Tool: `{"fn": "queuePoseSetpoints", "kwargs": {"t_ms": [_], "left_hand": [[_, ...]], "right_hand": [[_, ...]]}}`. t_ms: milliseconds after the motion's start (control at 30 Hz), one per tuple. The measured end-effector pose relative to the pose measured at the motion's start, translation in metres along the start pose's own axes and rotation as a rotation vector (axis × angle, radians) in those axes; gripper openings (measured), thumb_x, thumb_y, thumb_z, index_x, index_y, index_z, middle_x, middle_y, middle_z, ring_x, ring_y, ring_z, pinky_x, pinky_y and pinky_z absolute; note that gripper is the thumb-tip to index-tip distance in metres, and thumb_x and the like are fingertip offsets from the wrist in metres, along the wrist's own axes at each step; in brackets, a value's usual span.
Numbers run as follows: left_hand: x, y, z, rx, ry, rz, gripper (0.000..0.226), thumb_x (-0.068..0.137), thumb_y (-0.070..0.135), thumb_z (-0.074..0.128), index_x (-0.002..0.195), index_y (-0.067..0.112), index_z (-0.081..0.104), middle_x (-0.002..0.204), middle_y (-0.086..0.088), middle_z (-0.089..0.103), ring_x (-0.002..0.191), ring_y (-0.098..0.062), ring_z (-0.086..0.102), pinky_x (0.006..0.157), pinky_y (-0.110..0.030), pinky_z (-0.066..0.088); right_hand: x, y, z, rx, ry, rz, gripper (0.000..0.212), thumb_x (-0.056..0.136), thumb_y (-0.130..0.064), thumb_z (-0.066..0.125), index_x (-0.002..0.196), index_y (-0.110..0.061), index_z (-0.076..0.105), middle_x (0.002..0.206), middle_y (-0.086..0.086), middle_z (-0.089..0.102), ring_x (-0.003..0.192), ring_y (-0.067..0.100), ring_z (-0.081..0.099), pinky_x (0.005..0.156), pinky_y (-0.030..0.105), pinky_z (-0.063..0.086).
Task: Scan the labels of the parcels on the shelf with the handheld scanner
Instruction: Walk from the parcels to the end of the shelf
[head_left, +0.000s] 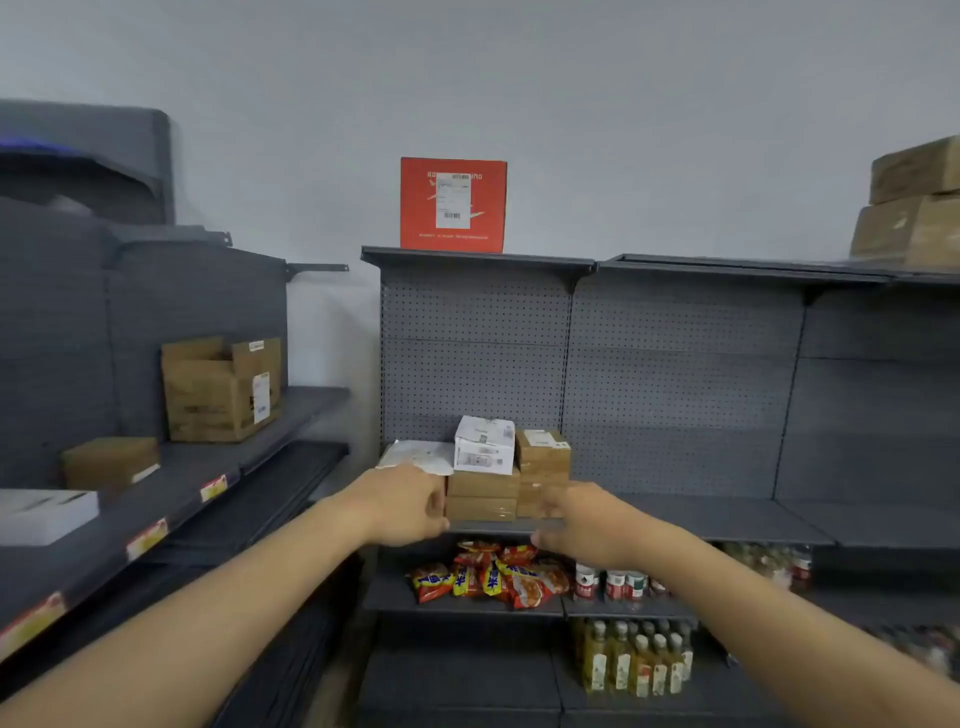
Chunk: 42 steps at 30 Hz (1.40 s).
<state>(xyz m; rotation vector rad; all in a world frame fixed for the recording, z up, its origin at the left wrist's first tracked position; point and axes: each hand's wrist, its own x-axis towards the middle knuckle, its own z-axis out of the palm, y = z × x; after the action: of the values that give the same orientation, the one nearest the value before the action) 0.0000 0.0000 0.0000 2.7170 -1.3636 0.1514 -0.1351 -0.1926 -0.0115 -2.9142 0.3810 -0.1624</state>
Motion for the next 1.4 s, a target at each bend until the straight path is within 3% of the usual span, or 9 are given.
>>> {"fn": "queuePoseSetpoints", "kwargs": {"t_ms": [233, 367, 567, 700, 833, 1067, 1200, 1400], "left_hand": [[0.070, -0.069, 0.018, 0.029, -0.053, -0.030, 0.033, 0.090, 0.046, 0.054, 0.116, 0.026, 0.060, 0.122, 0.004, 0.060, 0.109, -0.016, 0.058, 0.093, -0.035, 0.047], [0.117, -0.119, 0.023, 0.031, -0.054, -0.033, 0.031, 0.091, 0.044, 0.053, 0.115, 0.026, 0.060, 0.123, 0.003, 0.059, 0.108, -0.016, 0.057, 0.093, -0.035, 0.048], [0.194, -0.169, 0.036, 0.039, -0.073, -0.028, 0.029, 0.091, 0.044, 0.053, 0.114, 0.027, 0.059, 0.124, 0.002, 0.056, 0.108, -0.017, 0.056, 0.089, -0.033, 0.047], [0.250, -0.186, 0.053, 0.043, -0.085, -0.016, 0.031, 0.092, 0.045, 0.052, 0.115, 0.026, 0.058, 0.123, 0.001, 0.056, 0.107, -0.017, 0.056, 0.090, -0.032, 0.046], [0.314, -0.202, 0.070, 0.062, -0.083, -0.004, 0.036, 0.093, 0.044, 0.051, 0.122, 0.025, 0.055, 0.127, 0.003, 0.055, 0.113, -0.016, 0.052, 0.091, -0.032, 0.043], [0.431, -0.219, 0.081, 0.015, -0.083, -0.018, 0.036, 0.092, 0.045, 0.051, 0.122, 0.025, 0.055, 0.122, 0.005, 0.058, 0.107, -0.014, 0.055, 0.081, -0.029, 0.042], [0.487, -0.219, 0.098, -0.054, -0.061, -0.001, 0.035, 0.090, 0.046, 0.052, 0.119, 0.027, 0.056, 0.118, 0.006, 0.059, 0.102, -0.013, 0.057, 0.088, -0.034, 0.049], [0.578, -0.214, 0.132, -0.046, -0.126, 0.066, 0.037, 0.091, 0.045, 0.052, 0.123, 0.024, 0.055, 0.121, 0.002, 0.057, 0.103, -0.016, 0.057, 0.082, -0.031, 0.047]], "right_hand": [[0.105, 0.005, 0.030, 0.004, -0.063, 0.032, 0.053, 0.093, -0.040, 0.058, 0.140, -0.016, 0.050, 0.140, 0.004, 0.055, 0.124, 0.024, 0.053, 0.103, 0.037, 0.045], [0.171, 0.007, 0.037, -0.019, -0.062, 0.036, 0.047, 0.092, -0.037, 0.058, 0.134, -0.017, 0.054, 0.130, 0.006, 0.061, 0.114, 0.024, 0.057, 0.097, 0.037, 0.049], [0.250, 0.024, 0.051, 0.008, -0.083, 0.079, 0.049, 0.094, -0.035, 0.058, 0.138, -0.015, 0.050, 0.134, 0.008, 0.057, 0.118, 0.025, 0.055, 0.099, 0.036, 0.047], [0.305, 0.044, 0.056, 0.003, -0.090, 0.096, 0.049, 0.093, -0.034, 0.057, 0.138, -0.015, 0.050, 0.136, 0.008, 0.055, 0.120, 0.026, 0.053, 0.099, 0.036, 0.047], [0.369, 0.071, 0.064, 0.013, -0.096, 0.095, 0.044, 0.092, -0.034, 0.057, 0.132, -0.015, 0.054, 0.130, 0.008, 0.060, 0.113, 0.026, 0.057, 0.090, 0.034, 0.049], [0.464, 0.125, 0.061, 0.004, -0.101, 0.070, 0.045, 0.095, -0.040, 0.055, 0.136, -0.022, 0.051, 0.138, 0.005, 0.052, 0.123, 0.024, 0.050, 0.101, 0.037, 0.045], [0.507, 0.156, 0.062, 0.050, -0.060, 0.081, 0.044, 0.094, -0.040, 0.056, 0.134, -0.022, 0.053, 0.133, 0.003, 0.055, 0.117, 0.022, 0.054, 0.098, 0.038, 0.048], [0.565, 0.215, 0.071, 0.033, -0.063, 0.149, 0.041, 0.093, -0.039, 0.055, 0.128, -0.017, 0.058, 0.126, 0.005, 0.059, 0.117, 0.026, 0.054, 0.092, 0.034, 0.048]]}}
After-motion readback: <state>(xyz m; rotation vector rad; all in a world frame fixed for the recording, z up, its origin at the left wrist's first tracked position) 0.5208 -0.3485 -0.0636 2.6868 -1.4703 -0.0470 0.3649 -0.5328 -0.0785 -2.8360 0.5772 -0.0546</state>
